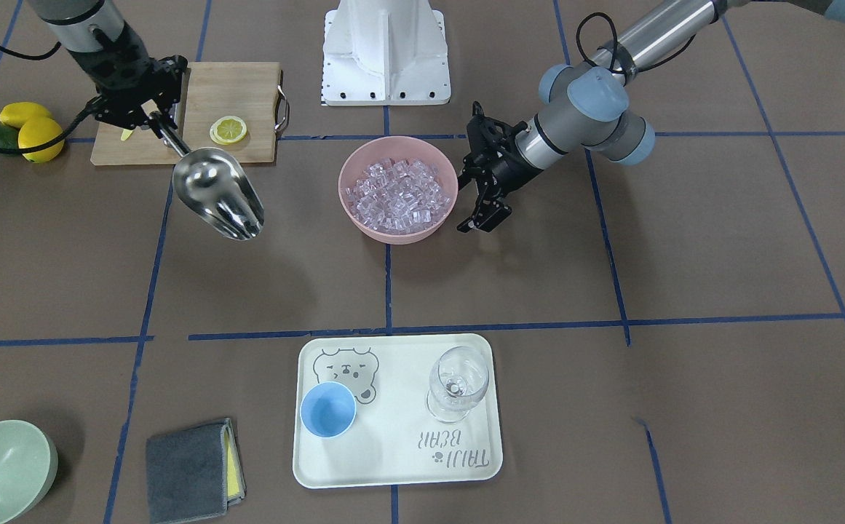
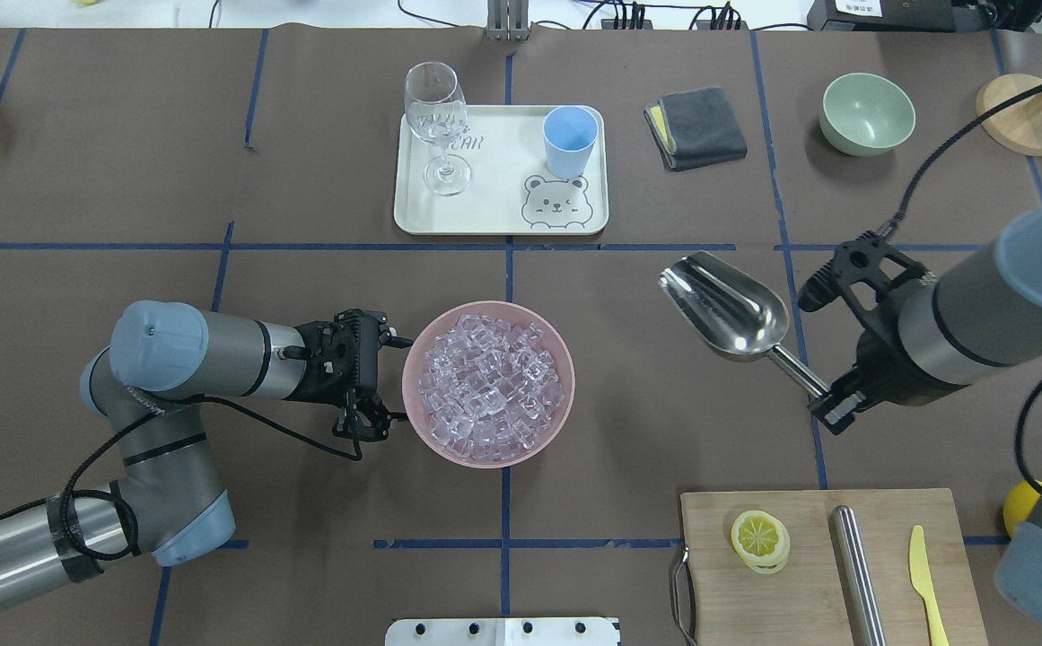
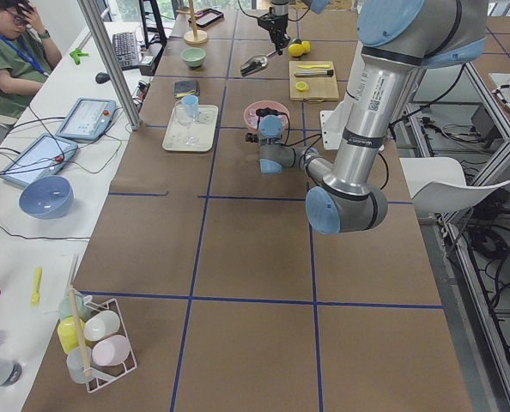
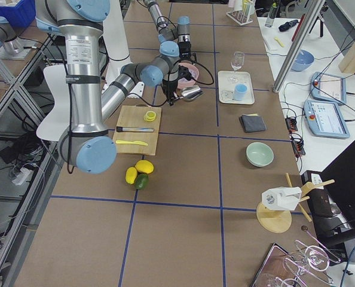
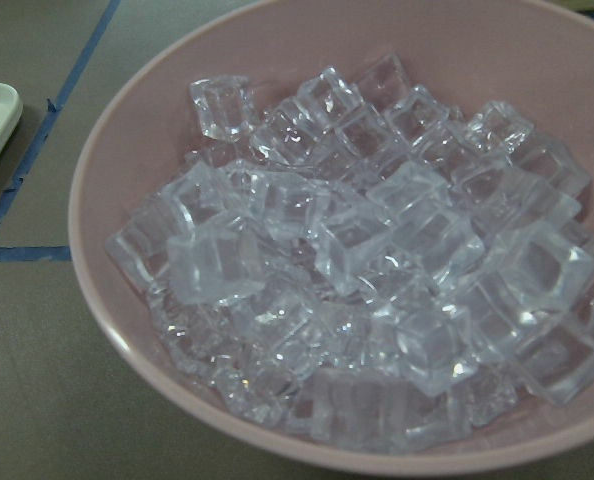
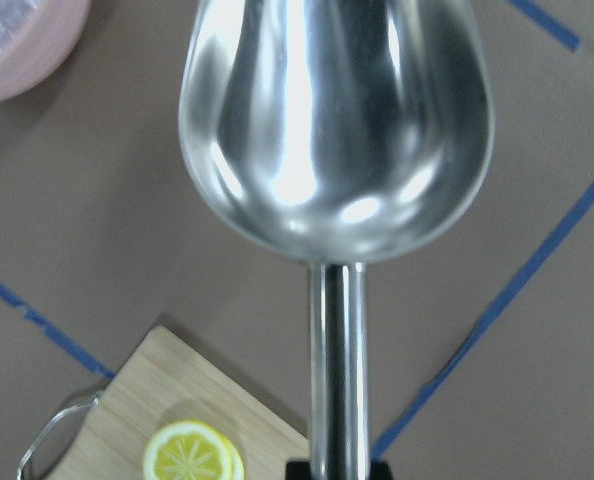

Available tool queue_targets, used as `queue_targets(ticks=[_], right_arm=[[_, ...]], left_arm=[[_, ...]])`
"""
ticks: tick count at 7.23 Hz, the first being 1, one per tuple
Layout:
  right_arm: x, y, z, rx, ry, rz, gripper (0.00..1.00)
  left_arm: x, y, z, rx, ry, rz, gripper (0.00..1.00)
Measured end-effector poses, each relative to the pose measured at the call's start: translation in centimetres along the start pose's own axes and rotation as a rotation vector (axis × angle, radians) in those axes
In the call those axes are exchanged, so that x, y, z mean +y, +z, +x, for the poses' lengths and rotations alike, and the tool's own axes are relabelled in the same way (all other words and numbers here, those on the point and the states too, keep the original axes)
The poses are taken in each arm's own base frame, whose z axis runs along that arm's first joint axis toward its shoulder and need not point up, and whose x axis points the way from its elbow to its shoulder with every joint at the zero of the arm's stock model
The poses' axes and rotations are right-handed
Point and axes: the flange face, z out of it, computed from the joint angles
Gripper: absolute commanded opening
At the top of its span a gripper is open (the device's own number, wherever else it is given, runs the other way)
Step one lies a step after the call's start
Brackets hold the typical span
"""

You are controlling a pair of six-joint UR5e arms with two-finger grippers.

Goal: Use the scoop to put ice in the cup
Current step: 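Lift the scoop with the right gripper and carry it toward the pink bowl, then lower the scoop with the right gripper into the ice cubes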

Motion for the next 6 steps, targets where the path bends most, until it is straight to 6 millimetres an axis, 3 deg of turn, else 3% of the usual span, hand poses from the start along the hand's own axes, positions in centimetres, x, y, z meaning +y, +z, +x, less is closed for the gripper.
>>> queue_targets(ticks=[1,2,3,6], right_arm=[[-2.7,-2.5,-4.1,0.019,0.010,-0.068,0.00],[-4.1,-4.4,-7.2,0.029,0.003,-0.107,0.00],[-5.1,-5.0,-9.3,0.034,-0.032,-0.128,0.00],[-7.7,-4.9,-12.8,0.084,-0.192,-0.208,0.00]], left_arm=[[0.0,0.0,0.1,0.001,0.002,0.006,0.99],[-0.1,-0.1,0.1,0.001,0.005,0.012,0.99],[-0.1,-0.1,0.2,0.001,0.006,0.016,0.99],[0.0,-0.1,0.2,0.001,0.005,0.017,0.99]])
